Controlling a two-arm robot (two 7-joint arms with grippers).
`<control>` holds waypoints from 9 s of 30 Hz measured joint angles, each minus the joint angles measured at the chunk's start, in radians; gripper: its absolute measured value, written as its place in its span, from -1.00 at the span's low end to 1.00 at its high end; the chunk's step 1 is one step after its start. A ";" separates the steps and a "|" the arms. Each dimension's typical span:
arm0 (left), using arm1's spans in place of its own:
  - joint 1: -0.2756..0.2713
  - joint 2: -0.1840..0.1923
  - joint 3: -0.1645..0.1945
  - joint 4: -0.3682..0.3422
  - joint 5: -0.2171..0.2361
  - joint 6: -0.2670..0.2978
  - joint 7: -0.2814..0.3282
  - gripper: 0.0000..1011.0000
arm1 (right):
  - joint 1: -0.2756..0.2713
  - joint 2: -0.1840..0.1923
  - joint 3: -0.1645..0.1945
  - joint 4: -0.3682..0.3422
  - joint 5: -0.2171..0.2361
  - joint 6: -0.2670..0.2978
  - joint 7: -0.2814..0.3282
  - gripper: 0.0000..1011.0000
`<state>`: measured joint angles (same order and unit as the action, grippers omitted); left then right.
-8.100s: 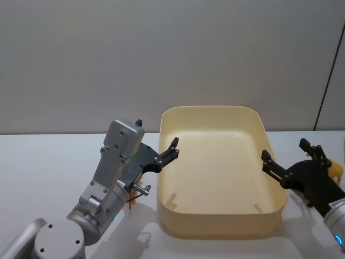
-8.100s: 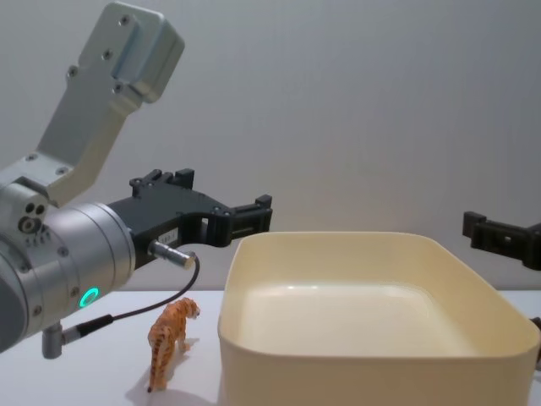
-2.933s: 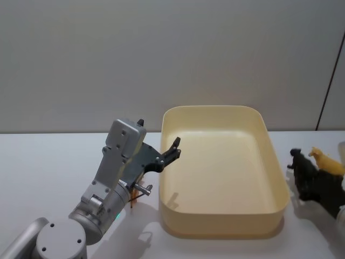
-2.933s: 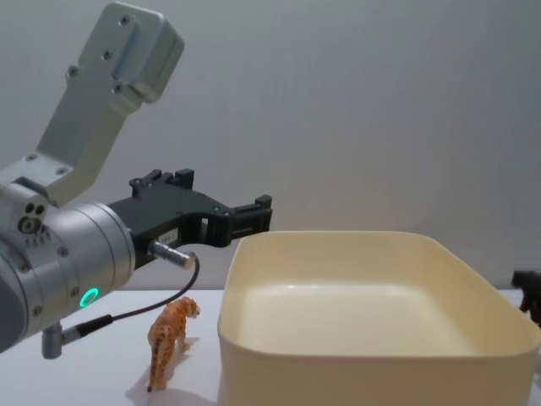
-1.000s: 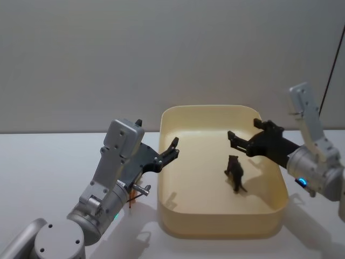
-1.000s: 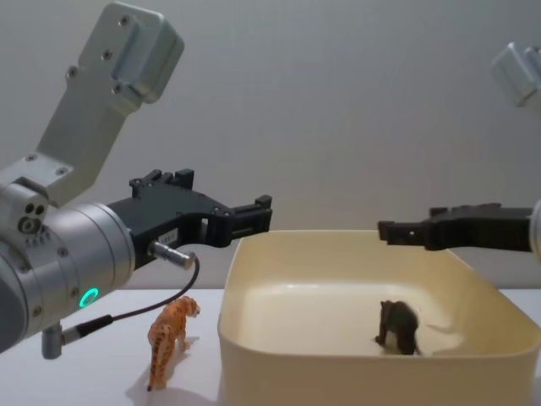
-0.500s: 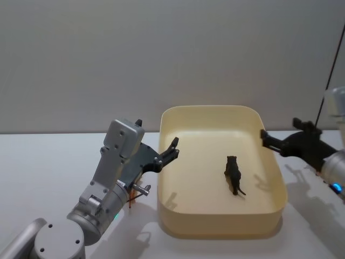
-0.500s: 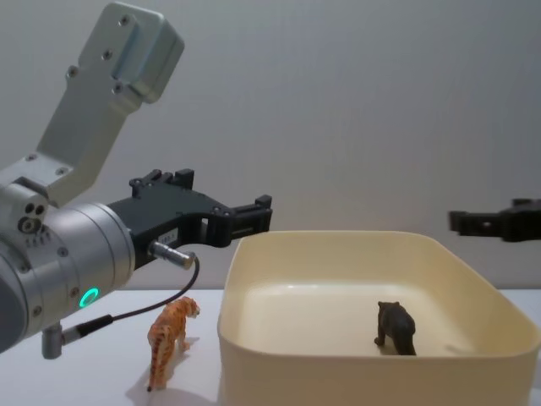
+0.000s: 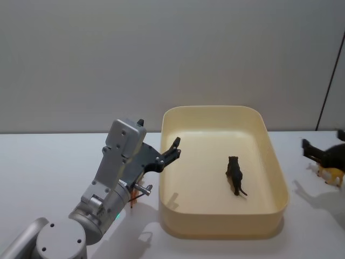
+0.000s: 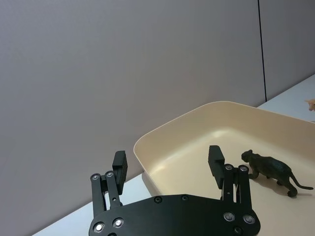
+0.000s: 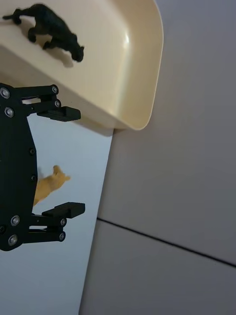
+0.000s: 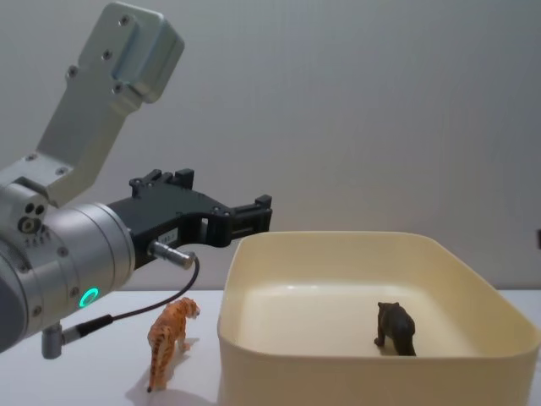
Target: Pick up the toy alternately with two hands and place it into the central storage box.
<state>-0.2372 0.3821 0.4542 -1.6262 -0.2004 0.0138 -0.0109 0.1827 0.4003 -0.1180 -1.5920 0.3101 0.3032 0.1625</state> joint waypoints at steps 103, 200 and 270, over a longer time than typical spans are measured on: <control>0.000 0.000 0.000 0.000 0.000 0.000 0.000 0.98 | 0.231 -0.116 -0.077 0.267 -0.083 -0.114 0.101 -0.29; 0.063 0.127 -0.086 0.018 -0.246 0.024 -0.198 0.98 | 0.165 -0.080 -0.051 0.146 -0.013 -0.019 0.049 0.98; -0.073 0.060 -0.088 0.238 -0.212 0.218 -0.285 -0.40 | 0.164 -0.079 -0.050 0.144 -0.012 -0.019 0.048 0.98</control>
<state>-0.3097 0.4425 0.3667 -1.3886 -0.4123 0.2320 -0.2962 0.3464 0.3211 -0.1684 -1.4477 0.2979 0.2846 0.2106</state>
